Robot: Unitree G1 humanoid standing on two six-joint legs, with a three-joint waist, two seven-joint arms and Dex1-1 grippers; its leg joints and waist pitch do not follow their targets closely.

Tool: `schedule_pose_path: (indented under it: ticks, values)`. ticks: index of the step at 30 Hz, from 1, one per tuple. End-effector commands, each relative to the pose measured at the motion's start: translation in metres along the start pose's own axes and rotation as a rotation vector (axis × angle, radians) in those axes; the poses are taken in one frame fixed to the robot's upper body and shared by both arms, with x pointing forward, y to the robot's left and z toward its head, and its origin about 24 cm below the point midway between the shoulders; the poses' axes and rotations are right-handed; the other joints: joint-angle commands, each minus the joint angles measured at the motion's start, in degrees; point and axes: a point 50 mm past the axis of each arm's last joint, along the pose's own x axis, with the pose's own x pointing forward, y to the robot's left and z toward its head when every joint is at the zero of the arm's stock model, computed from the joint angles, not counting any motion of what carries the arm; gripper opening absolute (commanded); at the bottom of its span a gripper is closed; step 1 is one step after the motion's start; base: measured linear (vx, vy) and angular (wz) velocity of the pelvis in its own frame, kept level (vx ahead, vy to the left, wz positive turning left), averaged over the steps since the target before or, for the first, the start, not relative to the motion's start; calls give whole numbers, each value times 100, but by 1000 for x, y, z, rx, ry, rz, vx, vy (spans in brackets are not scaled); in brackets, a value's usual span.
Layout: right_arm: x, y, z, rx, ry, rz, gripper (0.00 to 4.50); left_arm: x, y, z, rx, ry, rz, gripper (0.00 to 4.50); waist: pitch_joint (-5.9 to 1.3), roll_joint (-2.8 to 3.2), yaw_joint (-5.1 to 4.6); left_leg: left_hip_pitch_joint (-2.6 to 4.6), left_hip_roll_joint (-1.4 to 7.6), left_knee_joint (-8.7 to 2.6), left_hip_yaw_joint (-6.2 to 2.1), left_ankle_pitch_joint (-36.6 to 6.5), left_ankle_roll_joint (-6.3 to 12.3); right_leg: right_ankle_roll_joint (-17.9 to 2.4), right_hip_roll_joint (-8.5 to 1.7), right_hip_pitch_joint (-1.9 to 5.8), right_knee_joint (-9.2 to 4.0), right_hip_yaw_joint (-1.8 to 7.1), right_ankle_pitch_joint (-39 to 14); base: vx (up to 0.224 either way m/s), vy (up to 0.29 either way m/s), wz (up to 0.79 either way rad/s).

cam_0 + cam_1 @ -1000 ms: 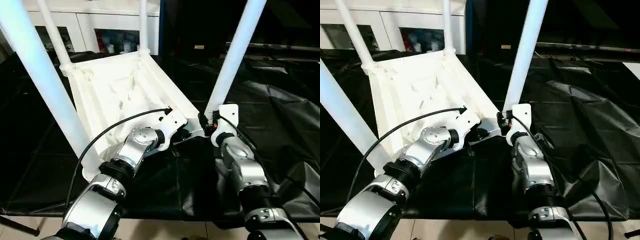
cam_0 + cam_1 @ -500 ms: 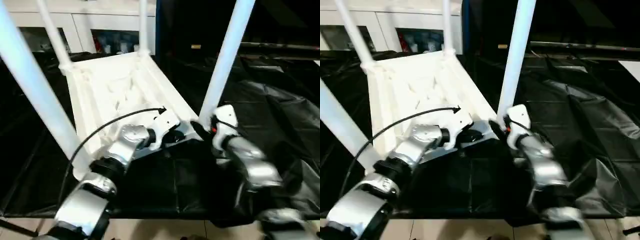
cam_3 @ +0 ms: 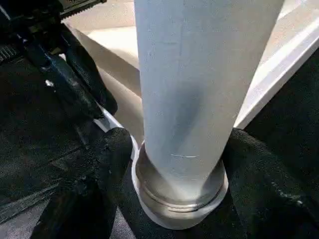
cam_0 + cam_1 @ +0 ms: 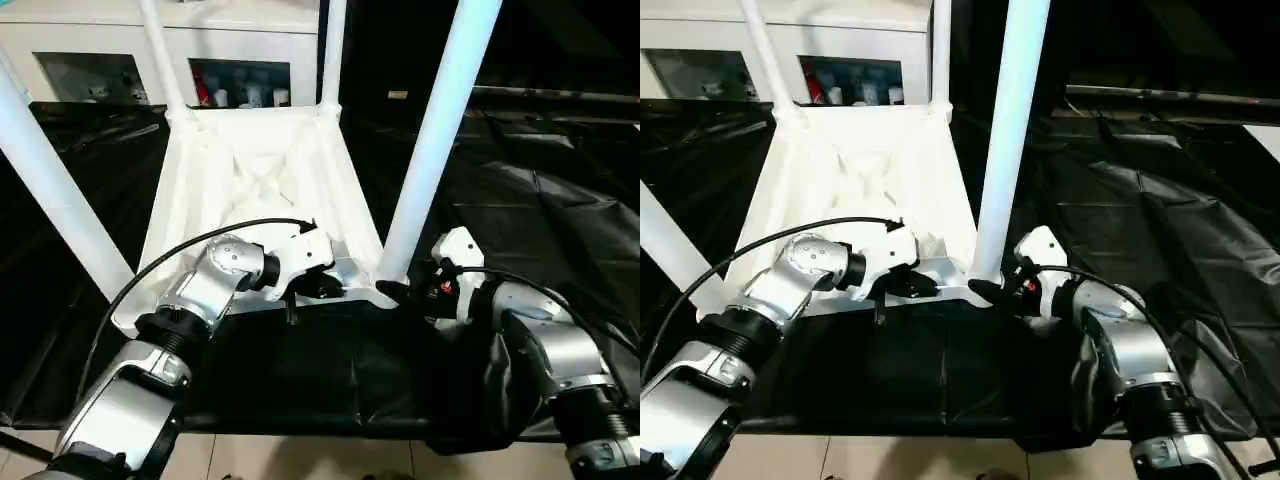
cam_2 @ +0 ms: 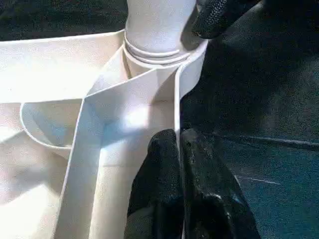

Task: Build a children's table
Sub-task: Rotate leg to tighten

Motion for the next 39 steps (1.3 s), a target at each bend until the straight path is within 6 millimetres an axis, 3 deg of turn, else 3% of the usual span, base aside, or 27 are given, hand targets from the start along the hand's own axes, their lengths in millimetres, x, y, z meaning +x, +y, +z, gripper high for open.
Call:
schedule_pose_path:
  ticks: [1, 4, 5, 6, 13, 18, 23, 32, 39]
  values:
    - [5, 12, 4, -9, -25, 92, 310, 2, -8, -21, -67, 85, -22, 45, -253, -42, 30, -21, 135, -360, -52, -982, 491, -1433, -259, 289, -341, 218, -875, 0, 0, 0]
    - [6, 14, 5, -7, -23, 109, 310, 2, -10, -21, -82, 78, -45, 66, -273, -40, 21, -40, 137, -349, -62, -820, 555, -1471, -262, 320, -300, 220, -598, 0, 0, 0]
    - [5, 15, 5, -7, -22, 113, 310, 2, -10, -21, -83, 80, -49, 66, -265, -41, 15, -23, 138, -348, -49, -830, 590, -1523, -252, 294, -307, 217, -519, 0, 0, 0]
    - [5, 15, 5, -6, -21, 118, 310, 2, -11, -23, -95, 94, -51, 95, -251, -38, 17, -24, 133, -354, -47, -907, 589, -1513, -252, 295, -324, 211, -657, 0, 0, 0]
    - [2, 18, 4, -2, -16, 135, 310, 0, -6, -24, -99, 98, -31, 95, -232, -33, 20, -7, 137, -377, -55, -1160, 433, -1357, -257, 275, -382, 218, -1198, 0, 0, 0]
    - [1, 18, 4, -10, -10, 143, 310, -2, -6, -22, -107, 67, -51, 48, -243, -51, 31, -15, 136, -362, -51, -949, 505, -1408, -256, 283, -344, 220, -895, 0, 0, 0]
    - [3, 18, 6, -20, -24, 142, 310, -2, -9, -23, -126, 59, -88, 5, -238, -51, 39, -15, 136, -361, -48, -964, 513, -1413, -264, 282, -350, 222, -966, 0, 0, 0]
    - [5, 18, 6, -25, -22, 152, 310, 1, -14, -17, -138, -76, -119, 5, -222, -80, 15, -26, 133, -361, -48, -979, 558, -1384, -263, 280, -360, 219, -1065, 0, 0, 0]
    - [6, 13, 7, -36, -29, 119, 310, 1, -17, -21, -140, -85, -120, 5, -239, -80, 12, -22, 136, -350, -42, -907, 575, -1416, -261, 281, -339, 223, -936, 0, 0, 0]
